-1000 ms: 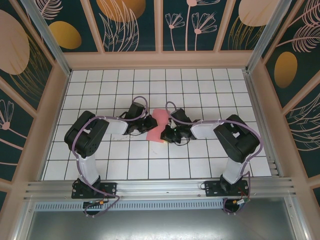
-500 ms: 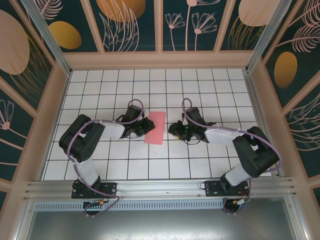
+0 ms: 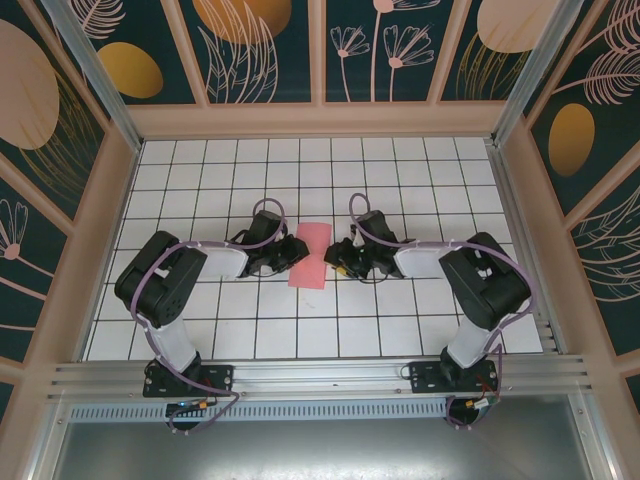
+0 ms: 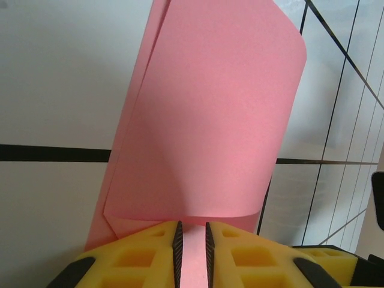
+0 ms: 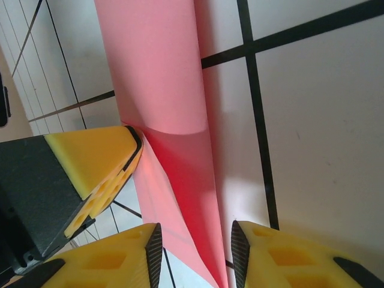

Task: Fold a paper plane with a square sheet of paper (pick it up from the middle)
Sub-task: Fold the triangle a second time at the center of the table, then turn over the paper at the center of the table.

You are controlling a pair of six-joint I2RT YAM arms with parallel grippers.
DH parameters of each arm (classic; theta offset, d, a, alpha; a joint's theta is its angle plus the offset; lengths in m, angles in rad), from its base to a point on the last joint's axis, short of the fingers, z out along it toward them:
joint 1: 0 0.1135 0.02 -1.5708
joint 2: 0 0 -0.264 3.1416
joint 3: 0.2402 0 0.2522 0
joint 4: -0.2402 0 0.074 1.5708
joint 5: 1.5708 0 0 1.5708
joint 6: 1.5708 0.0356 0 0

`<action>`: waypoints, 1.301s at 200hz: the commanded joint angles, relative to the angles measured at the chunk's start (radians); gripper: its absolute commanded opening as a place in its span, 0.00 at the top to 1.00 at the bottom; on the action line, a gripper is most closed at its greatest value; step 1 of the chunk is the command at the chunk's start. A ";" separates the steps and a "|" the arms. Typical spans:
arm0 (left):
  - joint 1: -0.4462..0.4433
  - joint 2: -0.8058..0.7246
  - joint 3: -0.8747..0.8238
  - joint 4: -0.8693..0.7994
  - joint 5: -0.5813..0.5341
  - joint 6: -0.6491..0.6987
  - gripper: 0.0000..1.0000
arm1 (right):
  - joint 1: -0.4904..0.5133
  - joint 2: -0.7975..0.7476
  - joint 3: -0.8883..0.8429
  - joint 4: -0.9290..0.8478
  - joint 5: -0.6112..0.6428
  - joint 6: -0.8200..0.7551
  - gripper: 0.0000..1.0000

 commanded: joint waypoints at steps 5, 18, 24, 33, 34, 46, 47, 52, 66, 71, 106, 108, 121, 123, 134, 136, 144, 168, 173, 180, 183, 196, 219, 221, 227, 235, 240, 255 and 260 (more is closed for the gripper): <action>-0.003 -0.006 0.008 -0.030 -0.023 0.020 0.79 | 0.011 0.047 0.036 0.032 -0.018 0.018 0.62; -0.003 0.002 0.009 -0.031 -0.025 0.020 0.79 | 0.014 0.059 0.040 0.046 -0.025 0.021 0.62; -0.004 0.006 0.010 -0.031 -0.025 0.021 0.79 | 0.015 0.064 0.047 0.040 -0.022 0.022 0.62; -0.004 0.012 0.011 -0.031 -0.023 0.024 0.79 | 0.016 0.071 0.052 0.035 -0.020 0.022 0.62; -0.004 0.013 0.011 -0.030 -0.023 0.025 0.79 | 0.017 0.072 0.052 0.035 -0.020 0.023 0.62; -0.004 0.023 0.015 -0.031 -0.019 0.029 0.79 | 0.016 0.079 0.056 0.034 -0.020 0.026 0.63; -0.003 0.024 0.015 -0.032 -0.019 0.029 0.79 | 0.017 0.079 0.057 0.034 -0.020 0.027 0.63; -0.004 0.027 0.017 -0.032 -0.018 0.030 0.79 | 0.017 0.081 0.057 0.036 -0.020 0.027 0.63; -0.003 0.036 0.020 -0.033 -0.016 0.032 0.79 | 0.016 0.082 0.056 0.045 -0.020 0.031 0.63; -0.003 0.038 0.023 -0.037 -0.016 0.035 0.79 | 0.016 0.083 0.056 0.047 -0.020 0.032 0.63; -0.004 0.043 0.026 -0.045 -0.015 0.040 0.79 | 0.017 0.094 0.067 0.049 -0.019 0.037 0.63; -0.004 0.044 0.026 -0.046 -0.015 0.040 0.79 | 0.016 0.094 0.067 0.049 -0.019 0.037 0.63; -0.003 0.042 0.026 -0.050 -0.018 0.041 0.79 | 0.016 0.096 0.066 0.056 -0.019 0.043 0.63; -0.004 0.041 0.026 -0.052 -0.019 0.041 0.79 | 0.017 0.096 0.066 0.057 -0.019 0.043 0.63; -0.004 0.038 0.024 -0.055 -0.023 0.043 0.79 | 0.017 0.096 0.065 0.063 -0.019 0.047 0.63; -0.003 0.038 0.023 -0.055 -0.024 0.043 0.79 | 0.016 0.096 0.064 0.065 -0.019 0.047 0.63; -0.003 0.034 0.022 -0.059 -0.028 0.044 0.79 | 0.017 0.095 0.064 0.070 -0.020 0.050 0.63; -0.004 0.019 0.016 -0.073 -0.051 0.048 0.79 | 0.016 0.090 0.063 0.079 -0.020 0.052 0.63; -0.003 0.017 0.016 -0.077 -0.055 0.049 0.79 | 0.017 0.090 0.062 0.081 -0.020 0.052 0.63; -0.004 0.018 0.016 -0.081 -0.058 0.052 0.79 | 0.017 0.088 0.062 0.082 -0.020 0.051 0.63; -0.004 0.017 0.017 -0.083 -0.057 0.052 0.79 | 0.016 0.089 0.061 0.084 -0.020 0.051 0.63; -0.004 0.019 0.017 -0.085 -0.055 0.052 0.79 | 0.017 0.090 0.058 0.095 -0.024 0.049 0.63; -0.004 0.016 0.020 -0.082 -0.055 0.050 0.79 | 0.017 0.093 0.046 0.141 -0.045 0.052 0.64; -0.003 0.016 0.019 -0.082 -0.054 0.050 0.79 | 0.016 0.093 0.046 0.143 -0.046 0.052 0.64; -0.003 0.015 0.020 -0.082 -0.053 0.050 0.79 | 0.016 0.092 0.042 0.150 -0.047 0.049 0.64; -0.004 0.013 0.022 -0.082 -0.051 0.049 0.79 | 0.016 0.095 0.037 0.160 -0.048 0.049 0.65; -0.003 0.013 0.024 -0.083 -0.051 0.048 0.79 | 0.017 0.094 0.035 0.164 -0.047 0.049 0.65; -0.004 0.003 0.026 -0.083 -0.051 0.046 0.79 | 0.016 0.098 0.030 0.169 -0.043 0.044 0.66; -0.003 -0.002 0.026 -0.083 -0.051 0.046 0.78 | 0.017 0.101 0.030 0.169 -0.043 0.042 0.66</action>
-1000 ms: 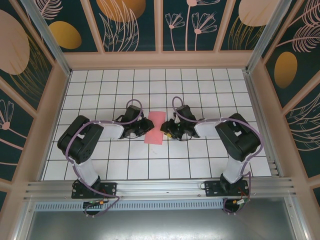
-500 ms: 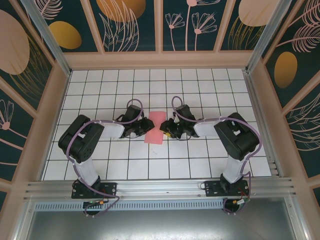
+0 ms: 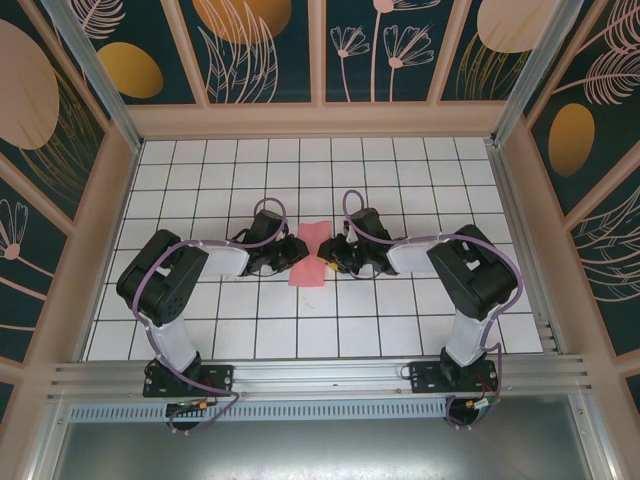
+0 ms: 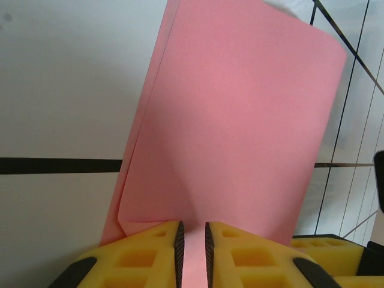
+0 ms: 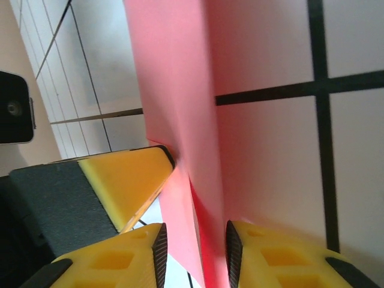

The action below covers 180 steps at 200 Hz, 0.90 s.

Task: Fold a paper plane with a square sheet of paper (pick it up from the middle)
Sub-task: Turn over the paper at the center of the table.

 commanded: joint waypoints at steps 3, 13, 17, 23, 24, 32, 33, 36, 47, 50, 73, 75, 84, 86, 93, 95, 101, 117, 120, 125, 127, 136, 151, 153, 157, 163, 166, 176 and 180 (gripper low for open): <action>-0.003 -0.017 0.011 -0.062 -0.038 0.022 0.78 | 0.006 0.022 -0.009 0.054 -0.014 -0.004 0.66; -0.003 -0.026 0.011 -0.059 -0.038 0.020 0.78 | 0.007 0.031 -0.012 0.070 -0.023 -0.006 0.67; -0.003 -0.026 0.012 -0.060 -0.038 0.020 0.78 | 0.006 0.036 -0.014 0.076 -0.027 -0.006 0.67; -0.003 -0.030 0.012 -0.059 -0.038 0.019 0.78 | 0.007 0.041 -0.016 0.083 -0.034 -0.006 0.67; -0.003 -0.031 0.012 -0.059 -0.038 0.019 0.77 | 0.007 0.042 -0.016 0.085 -0.034 -0.006 0.67; -0.004 -0.035 0.012 -0.059 -0.038 0.017 0.77 | 0.007 0.049 -0.017 0.095 -0.040 -0.006 0.68; -0.003 -0.036 0.011 -0.058 -0.038 0.017 0.77 | 0.007 0.049 -0.018 0.097 -0.041 -0.007 0.68; -0.004 -0.037 0.011 -0.057 -0.038 0.016 0.77 | 0.008 0.051 -0.018 0.099 -0.041 -0.007 0.68; -0.004 -0.043 0.011 -0.057 -0.040 0.015 0.77 | 0.008 0.054 -0.022 0.110 -0.041 -0.007 0.70; -0.004 -0.047 0.011 -0.056 -0.039 0.015 0.76 | 0.007 0.056 -0.023 0.111 -0.042 -0.007 0.70; -0.003 -0.075 0.005 -0.058 -0.047 0.011 0.74 | 0.008 0.051 -0.026 0.119 -0.038 -0.014 0.75; -0.003 -0.079 0.005 -0.059 -0.048 0.011 0.74 | 0.008 0.049 -0.026 0.120 -0.038 -0.013 0.75; -0.004 -0.082 0.001 -0.061 -0.056 0.011 0.73 | 0.008 0.043 -0.025 0.119 -0.040 -0.020 0.78; -0.003 -0.104 0.001 -0.062 -0.058 0.010 0.72 | 0.008 0.041 -0.024 0.119 -0.040 -0.021 0.78; -0.004 -0.126 -0.004 -0.064 -0.069 0.010 0.71 | 0.008 0.035 -0.021 0.113 -0.038 -0.026 0.81; -0.004 -0.131 -0.005 -0.064 -0.073 0.010 0.71 | 0.008 0.034 -0.020 0.110 -0.037 -0.028 0.81; -0.003 -0.149 -0.009 -0.070 -0.088 0.010 0.69 | 0.008 0.027 -0.020 0.103 -0.034 -0.032 0.83; -0.003 -0.202 -0.019 -0.089 -0.133 0.012 0.68 | 0.007 0.006 -0.011 0.082 -0.029 -0.050 0.86; -0.004 -0.214 -0.023 -0.094 -0.143 0.012 0.67 | 0.008 0.003 -0.009 0.077 -0.028 -0.053 0.86; -0.004 -0.233 -0.027 -0.102 -0.161 0.014 0.67 | 0.009 -0.003 -0.005 0.065 -0.026 -0.060 0.87; -0.003 -0.241 -0.029 -0.106 -0.167 0.014 0.67 | 0.009 -0.006 -0.003 0.061 -0.025 -0.063 0.88; -0.004 -0.279 -0.037 -0.122 -0.199 0.014 0.66 | 0.007 -0.021 0.003 0.039 -0.020 -0.076 0.89; -0.003 -0.344 -0.051 -0.156 -0.259 0.014 0.65 | 0.006 -0.048 0.019 -0.011 -0.006 -0.103 0.91; -0.004 -0.354 -0.052 -0.160 -0.267 0.014 0.65 | 0.006 -0.054 0.022 -0.021 -0.003 -0.108 0.91; -0.003 -0.372 -0.057 -0.167 -0.284 0.013 0.64 | 0.007 -0.062 0.031 -0.043 0.004 -0.117 0.91; -0.003 -0.397 -0.063 -0.177 -0.308 0.011 0.64 | 0.007 -0.076 0.044 -0.081 0.018 -0.137 0.91; -0.004 -0.411 -0.067 -0.183 -0.319 0.011 0.64 | 0.007 -0.085 0.051 -0.102 0.026 -0.146 0.92; -0.003 -0.459 -0.080 -0.201 -0.360 0.007 0.62 | 0.007 -0.119 0.082 -0.194 0.064 -0.190 0.92; -0.003 -0.480 -0.086 -0.206 -0.378 0.004 0.62 | 0.007 -0.132 0.095 -0.226 0.081 -0.207 0.94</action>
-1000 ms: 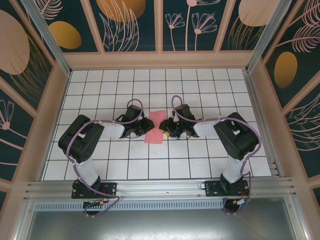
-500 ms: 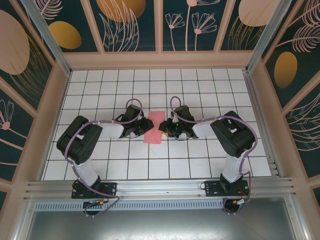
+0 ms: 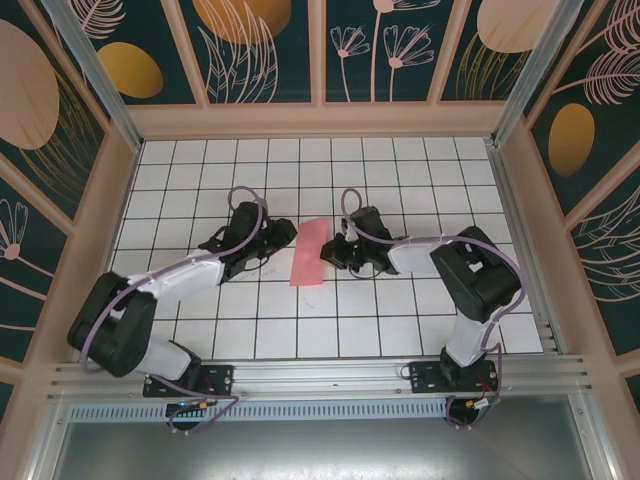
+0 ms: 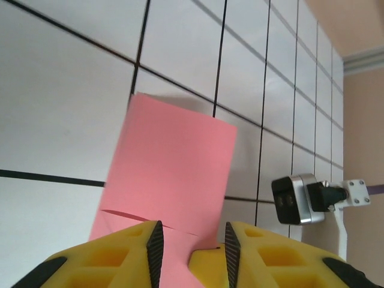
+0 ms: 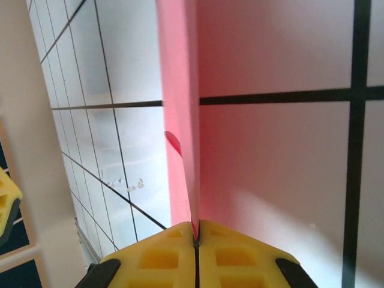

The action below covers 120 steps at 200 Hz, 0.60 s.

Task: Fold a paper plane with a square sheet of paper (pick it up from the middle)
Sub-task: Turn over the paper at the center of the table.

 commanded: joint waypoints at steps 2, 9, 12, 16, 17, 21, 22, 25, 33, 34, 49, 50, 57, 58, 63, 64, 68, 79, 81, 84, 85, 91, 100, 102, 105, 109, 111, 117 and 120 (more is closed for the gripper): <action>-0.003 -0.104 -0.036 -0.080 -0.146 0.002 0.61 | 0.007 -0.101 0.086 -0.195 0.091 -0.121 0.94; -0.002 -0.141 -0.052 -0.085 -0.175 -0.003 0.61 | 0.006 -0.127 0.112 -0.270 0.129 -0.153 0.94; -0.002 -0.156 -0.058 -0.088 -0.189 -0.006 0.60 | 0.006 -0.139 0.125 -0.303 0.148 -0.168 0.94; -0.002 -0.177 -0.066 -0.089 -0.209 -0.011 0.59 | 0.007 -0.152 0.140 -0.348 0.175 -0.186 0.94; -0.002 -0.182 -0.070 -0.090 -0.214 -0.012 0.59 | 0.007 -0.155 0.145 -0.357 0.182 -0.190 0.94; -0.002 -0.203 -0.079 -0.091 -0.233 -0.017 0.58 | 0.007 -0.169 0.163 -0.403 0.213 -0.209 0.94; -0.003 -0.208 -0.081 -0.092 -0.238 -0.017 0.58 | 0.007 -0.172 0.167 -0.417 0.221 -0.214 0.94; -0.002 -0.225 -0.089 -0.093 -0.253 -0.022 0.56 | 0.007 -0.180 0.182 -0.449 0.245 -0.225 0.94; -0.002 -0.266 -0.110 -0.095 -0.290 -0.033 0.54 | 0.008 -0.198 0.222 -0.547 0.321 -0.255 0.94; -0.002 -0.271 -0.112 -0.095 -0.295 -0.034 0.54 | 0.008 -0.199 0.228 -0.564 0.330 -0.259 0.94; -0.001 -0.342 -0.151 -0.092 -0.363 -0.048 0.52 | 0.012 -0.196 0.331 -0.798 0.523 -0.273 0.96; 0.000 -0.346 -0.153 -0.092 -0.367 -0.049 0.52 | 0.013 -0.194 0.338 -0.818 0.541 -0.274 0.96; -0.002 -0.376 -0.169 -0.094 -0.399 -0.057 0.51 | 0.022 -0.184 0.382 -0.915 0.646 -0.280 0.97; -0.002 -0.380 -0.171 -0.094 -0.404 -0.058 0.51 | 0.023 -0.182 0.390 -0.926 0.659 -0.282 0.97; -0.001 -0.399 -0.182 -0.097 -0.425 -0.065 0.50 | 0.034 -0.173 0.420 -0.990 0.726 -0.283 0.97; -0.001 -0.404 -0.185 -0.098 -0.429 -0.067 0.50 | 0.036 -0.172 0.424 -1.006 0.739 -0.283 0.97; -0.002 -0.419 -0.193 -0.100 -0.445 -0.071 0.49 | 0.044 -0.162 0.448 -1.062 0.795 -0.276 0.97; -0.002 -0.458 -0.217 -0.106 -0.489 -0.083 0.48 | 0.070 -0.131 0.510 -1.203 0.942 -0.241 0.98; -0.002 -0.465 -0.221 -0.107 -0.495 -0.085 0.47 | 0.076 -0.127 0.520 -1.226 0.968 -0.234 0.98; -0.002 -0.476 -0.226 -0.110 -0.506 -0.086 0.47 | 0.084 -0.115 0.535 -1.260 0.998 -0.224 0.98; -0.002 -0.480 -0.228 -0.111 -0.511 -0.087 0.47 | 0.087 -0.113 0.540 -1.270 1.013 -0.220 0.98; -0.001 -0.499 -0.237 -0.115 -0.529 -0.088 0.47 | 0.104 -0.092 0.568 -1.335 1.078 -0.197 0.98; -0.001 -0.528 -0.252 -0.121 -0.550 -0.089 0.47 | 0.133 -0.059 0.607 -1.409 1.136 -0.177 0.98; -0.001 -0.534 -0.253 -0.121 -0.555 -0.090 0.47 | 0.139 -0.051 0.614 -1.420 1.143 -0.177 0.98; -0.002 -0.542 -0.257 -0.124 -0.564 -0.090 0.46 | 0.148 -0.038 0.626 -1.436 1.150 -0.177 0.98; -0.002 -0.553 -0.261 -0.129 -0.573 -0.092 0.46 | 0.159 -0.020 0.643 -1.456 1.156 -0.174 0.98; -0.002 -0.558 -0.263 -0.131 -0.580 -0.094 0.46 | 0.165 -0.011 0.652 -1.464 1.161 -0.172 0.98; -0.002 -0.573 -0.267 -0.137 -0.592 -0.095 0.46 | 0.183 0.023 0.678 -1.490 1.168 -0.162 0.98; -0.002 -0.579 -0.270 -0.140 -0.597 -0.095 0.46 | 0.193 0.040 0.691 -1.502 1.170 -0.159 0.98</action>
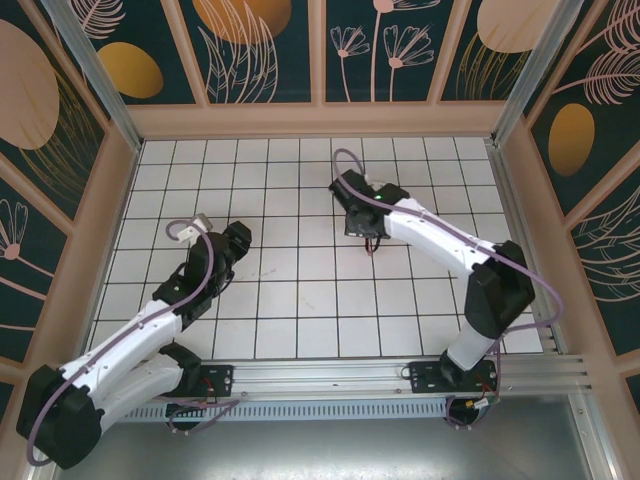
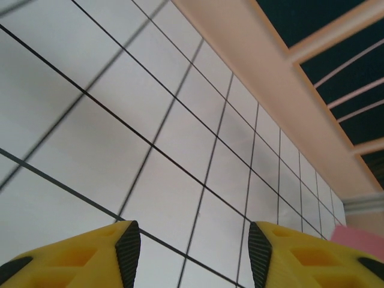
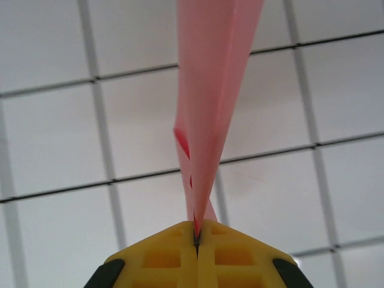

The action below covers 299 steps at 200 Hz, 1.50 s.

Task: Fold a paper plane with a square sheet of paper (pick it up from the middle)
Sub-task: Turn over the paper at the center of the table, then rotate the paper at the center of the table.

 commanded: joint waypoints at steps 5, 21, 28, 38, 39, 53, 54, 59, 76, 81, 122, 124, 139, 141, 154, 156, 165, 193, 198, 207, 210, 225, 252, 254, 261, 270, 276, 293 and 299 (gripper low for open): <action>-0.001 -0.064 -0.027 -0.040 -0.125 -0.024 0.46 | 0.085 0.145 0.109 -0.337 0.227 0.046 0.97; 0.000 -0.090 -0.027 -0.062 -0.153 -0.031 0.46 | 0.131 0.248 0.174 -0.346 0.183 0.036 0.96; 0.000 -0.098 -0.027 -0.069 -0.161 -0.031 0.46 | 0.147 0.296 0.206 -0.338 0.154 0.025 0.95; 0.000 -0.110 -0.027 -0.078 -0.171 -0.035 0.46 | 0.170 0.360 0.252 -0.313 0.101 0.007 0.94; -0.001 -0.111 -0.027 -0.079 -0.173 -0.035 0.46 | 0.173 0.367 0.255 -0.308 0.093 0.004 0.93; -0.001 -0.121 -0.027 -0.086 -0.180 -0.035 0.46 | 0.197 0.439 0.321 -0.242 -0.019 -0.036 0.90; -0.001 -0.121 -0.027 -0.087 -0.181 -0.034 0.46 | 0.199 0.443 0.324 -0.237 -0.026 -0.038 0.90; 0.000 -0.124 -0.027 -0.090 -0.181 -0.034 0.45 | 0.203 0.460 0.339 -0.211 -0.060 -0.046 0.89; 0.000 -0.129 -0.025 -0.102 -0.177 -0.033 0.45 | 0.208 0.485 0.362 -0.062 -0.235 -0.068 0.83; 0.000 -0.130 -0.024 -0.106 -0.177 -0.033 0.45 | 0.204 0.481 0.356 -0.012 -0.289 -0.068 0.80; 0.003 -0.136 -0.029 -0.121 -0.156 -0.032 0.44 | 0.140 0.256 0.140 0.330 -0.493 -0.031 0.54; 0.003 -0.136 -0.032 -0.120 -0.156 -0.032 0.44 | 0.134 0.242 0.119 0.350 -0.500 -0.029 0.53; 0.002 -0.130 -0.040 -0.101 -0.141 -0.030 0.44 | 0.082 0.120 -0.050 0.518 -0.578 0.001 0.51; 0.002 -0.128 -0.041 -0.099 -0.136 -0.029 0.44 | 0.073 0.105 -0.074 0.540 -0.593 0.008 0.50; 0.002 -0.112 -0.045 -0.074 -0.111 -0.022 0.44 | 0.011 0.024 -0.224 0.690 -0.703 0.054 0.53; 0.002 -0.109 -0.045 -0.068 -0.102 -0.018 0.44 | 0.003 0.015 -0.248 0.716 -0.714 0.060 0.54; 0.003 -0.091 -0.043 -0.040 -0.072 -0.001 0.44 | -0.028 -0.029 -0.343 0.813 -0.760 0.096 0.63; 0.003 0.001 -0.010 -0.003 0.022 0.030 0.43 | -0.070 -0.065 -0.487 0.985 -0.858 0.157 0.81; 0.003 0.021 0.000 0.003 0.043 0.039 0.43 | -0.068 -0.061 -0.493 0.992 -0.861 0.159 0.82; 0.003 0.060 0.018 0.008 0.080 0.052 0.43 | -0.065 -0.053 -0.503 1.006 -0.869 0.156 0.84; 0.003 0.073 0.025 0.008 0.091 0.054 0.42 | -0.066 -0.048 -0.506 1.011 -0.873 0.156 0.84; 0.003 0.137 0.049 0.029 0.152 0.070 0.42 | -0.064 -0.019 -0.517 1.016 -0.878 0.167 0.87; 0.003 0.255 0.100 0.045 0.266 0.094 0.42 | -0.055 0.025 -0.548 1.040 -0.844 0.205 0.87; 0.004 0.263 0.106 0.046 0.276 0.096 0.42 | -0.055 0.028 -0.552 1.046 -0.843 0.211 0.87; 0.004 0.292 0.120 0.047 0.303 0.100 0.42 | -0.053 0.042 -0.572 1.074 -0.840 0.241 0.87; 0.004 0.326 0.134 0.057 0.339 0.105 0.42 | -0.046 0.053 -0.596 1.117 -0.834 0.279 0.88; 0.003 0.346 0.146 0.056 0.358 0.109 0.42 | -0.041 0.062 -0.610 1.143 -0.829 0.307 0.87; 0.003 0.398 0.170 0.068 0.410 0.116 0.43 | -0.023 0.094 -0.629 1.195 -0.818 0.351 0.87; 0.003 0.413 0.178 0.069 0.423 0.117 0.43 | -0.016 0.103 -0.629 1.199 -0.809 0.364 0.87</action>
